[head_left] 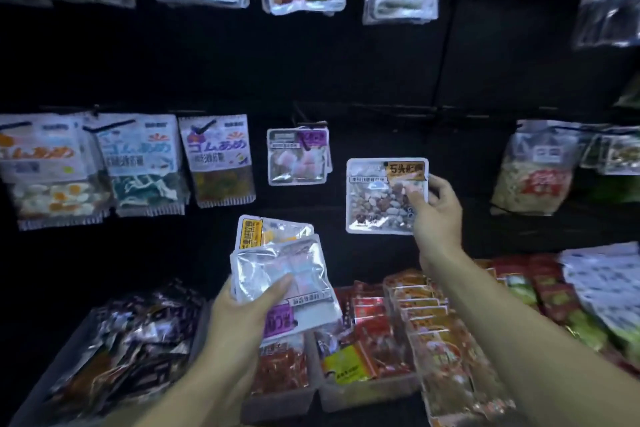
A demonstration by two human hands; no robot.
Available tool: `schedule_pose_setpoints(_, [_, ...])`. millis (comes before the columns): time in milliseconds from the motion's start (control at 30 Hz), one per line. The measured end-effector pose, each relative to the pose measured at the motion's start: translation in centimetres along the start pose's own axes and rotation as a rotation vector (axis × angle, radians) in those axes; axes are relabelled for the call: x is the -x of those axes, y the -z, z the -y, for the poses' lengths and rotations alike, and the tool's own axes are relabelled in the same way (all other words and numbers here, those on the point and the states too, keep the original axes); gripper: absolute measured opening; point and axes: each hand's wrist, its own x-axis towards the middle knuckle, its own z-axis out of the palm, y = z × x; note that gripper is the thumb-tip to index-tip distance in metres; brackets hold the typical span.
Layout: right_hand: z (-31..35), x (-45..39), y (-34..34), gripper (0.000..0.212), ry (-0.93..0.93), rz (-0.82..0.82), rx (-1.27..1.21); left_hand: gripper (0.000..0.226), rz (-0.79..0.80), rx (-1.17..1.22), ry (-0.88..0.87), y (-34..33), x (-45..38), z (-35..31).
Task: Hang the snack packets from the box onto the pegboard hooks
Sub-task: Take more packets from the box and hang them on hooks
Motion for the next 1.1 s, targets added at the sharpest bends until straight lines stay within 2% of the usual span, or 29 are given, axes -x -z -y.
schedule_pose_setpoints(233, [2.7,-5.4,-0.3,0.011,-0.001,0.026,0.032,0.035,0.029,0.042,-0.028,-5.0,-0.7,-1.0])
schedule_pose_setpoints(567, [1.6,-8.3,-2.2,0.005,-0.046,-0.040,0.072,0.039,0.066,-0.014,0.001,-4.3,0.1,-1.5])
schedule_pose_setpoints(767, [0.8,-11.3,-4.5,0.026,-0.216,-0.115,0.190,0.040,0.050,-0.037,-0.021,-3.5,-0.2,-2.1])
schedule_pose_setpoints(933, [-1.2,-12.4,-6.6,0.020,-0.244,-0.159,0.169,0.045,0.010,-0.040,-0.030,-1.6,-0.6,-2.6])
schedule_pose_setpoints(1000, [-2.3,-12.0,-7.1,0.029,-0.229,-0.181,0.118,0.042,-0.011,-0.034,-0.038,-0.7,-0.8,-2.7])
schedule_pose_setpoints(1100, [-4.0,-9.8,-7.4,0.053,-0.253,-0.261,0.021,0.037,-0.043,0.002,-0.038,1.0,-1.0,-2.1])
